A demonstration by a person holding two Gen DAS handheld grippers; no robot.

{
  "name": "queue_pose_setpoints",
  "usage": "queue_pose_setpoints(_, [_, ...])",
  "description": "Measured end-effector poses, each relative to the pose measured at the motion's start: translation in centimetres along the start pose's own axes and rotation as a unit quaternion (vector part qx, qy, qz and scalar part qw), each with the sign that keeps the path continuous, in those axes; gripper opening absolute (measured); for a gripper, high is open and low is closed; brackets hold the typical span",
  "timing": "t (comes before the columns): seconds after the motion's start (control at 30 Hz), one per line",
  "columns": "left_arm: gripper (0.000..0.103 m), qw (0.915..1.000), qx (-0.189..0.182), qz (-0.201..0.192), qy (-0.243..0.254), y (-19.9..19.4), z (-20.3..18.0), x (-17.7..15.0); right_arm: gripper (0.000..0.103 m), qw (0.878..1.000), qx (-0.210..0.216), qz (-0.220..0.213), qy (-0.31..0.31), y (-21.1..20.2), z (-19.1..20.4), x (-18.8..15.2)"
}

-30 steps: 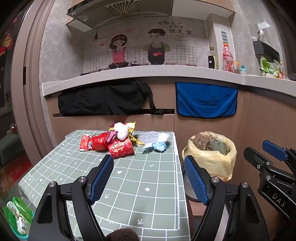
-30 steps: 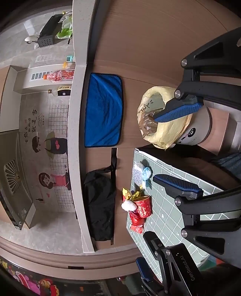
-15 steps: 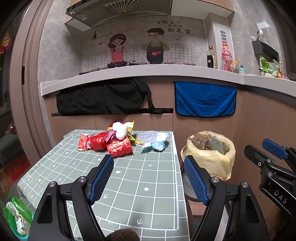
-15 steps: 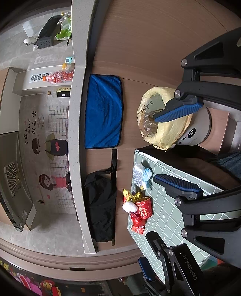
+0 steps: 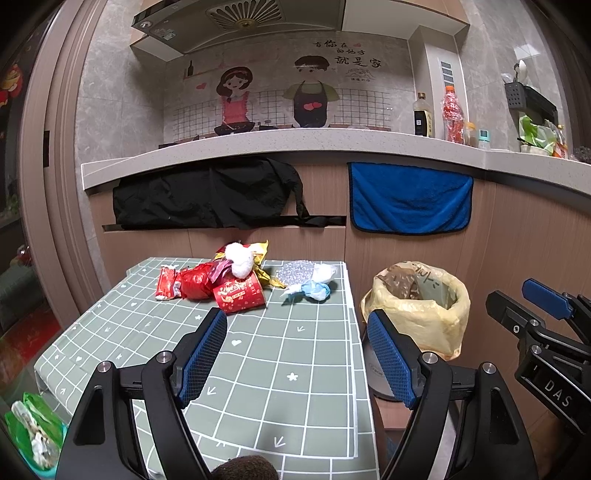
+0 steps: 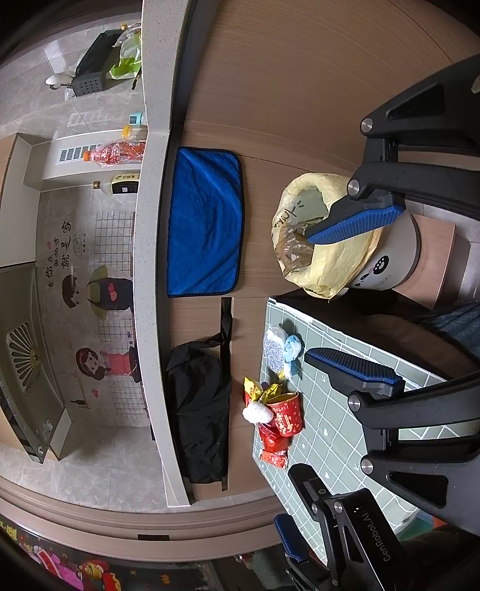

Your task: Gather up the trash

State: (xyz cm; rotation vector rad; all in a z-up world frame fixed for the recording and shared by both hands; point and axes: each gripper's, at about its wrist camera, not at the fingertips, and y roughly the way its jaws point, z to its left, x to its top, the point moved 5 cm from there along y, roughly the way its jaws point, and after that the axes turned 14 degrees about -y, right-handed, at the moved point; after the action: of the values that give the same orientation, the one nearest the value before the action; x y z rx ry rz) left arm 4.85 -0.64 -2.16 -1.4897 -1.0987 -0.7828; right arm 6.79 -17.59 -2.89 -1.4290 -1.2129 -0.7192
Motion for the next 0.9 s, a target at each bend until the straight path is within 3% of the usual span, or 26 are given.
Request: queue_pose_setpoints(0.9, [0.078,1.0,0.0,0.007,-0.002,-0.01,0.51,0.22,0.056,1.0,0.0,0.005,-0.002,0.12,0.24,-0.25])
